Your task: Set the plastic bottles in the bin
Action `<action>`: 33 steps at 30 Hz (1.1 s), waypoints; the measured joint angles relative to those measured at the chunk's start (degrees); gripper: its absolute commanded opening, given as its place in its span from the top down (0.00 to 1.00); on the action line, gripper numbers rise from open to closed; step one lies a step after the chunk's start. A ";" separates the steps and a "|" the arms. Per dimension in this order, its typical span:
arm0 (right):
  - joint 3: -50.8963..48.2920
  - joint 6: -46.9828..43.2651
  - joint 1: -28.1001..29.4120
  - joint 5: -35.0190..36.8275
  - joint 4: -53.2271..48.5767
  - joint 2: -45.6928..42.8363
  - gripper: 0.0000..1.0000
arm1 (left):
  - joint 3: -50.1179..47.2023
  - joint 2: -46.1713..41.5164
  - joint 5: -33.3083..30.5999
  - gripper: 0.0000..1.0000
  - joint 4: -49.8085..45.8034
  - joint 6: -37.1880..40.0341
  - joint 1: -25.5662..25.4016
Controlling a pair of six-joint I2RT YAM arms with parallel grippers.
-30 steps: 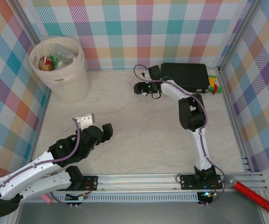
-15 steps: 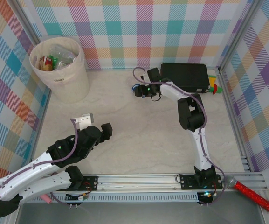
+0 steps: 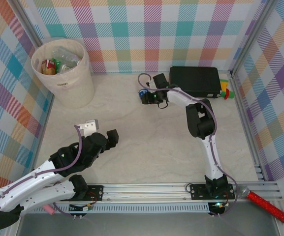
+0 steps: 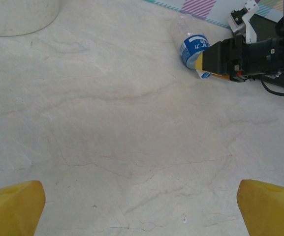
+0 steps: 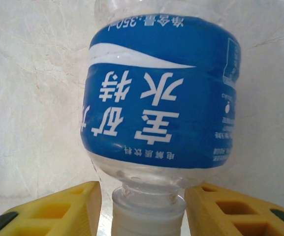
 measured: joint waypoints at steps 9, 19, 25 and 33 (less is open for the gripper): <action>-1.18 0.42 0.20 0.04 0.26 0.00 0.50 | 0.00 0.00 -0.07 0.00 -0.39 -0.20 0.00; -4.20 1.70 0.26 0.00 3.89 -0.09 0.72 | 0.04 -0.22 -0.68 0.00 -2.64 -0.63 0.00; -11.78 2.43 0.57 0.22 7.39 -4.63 0.81 | 0.33 -1.60 -1.16 0.00 -3.06 -1.79 0.00; -19.71 3.52 2.67 0.35 10.75 -14.64 0.82 | 0.35 -5.92 -1.22 0.00 -3.39 -3.21 0.00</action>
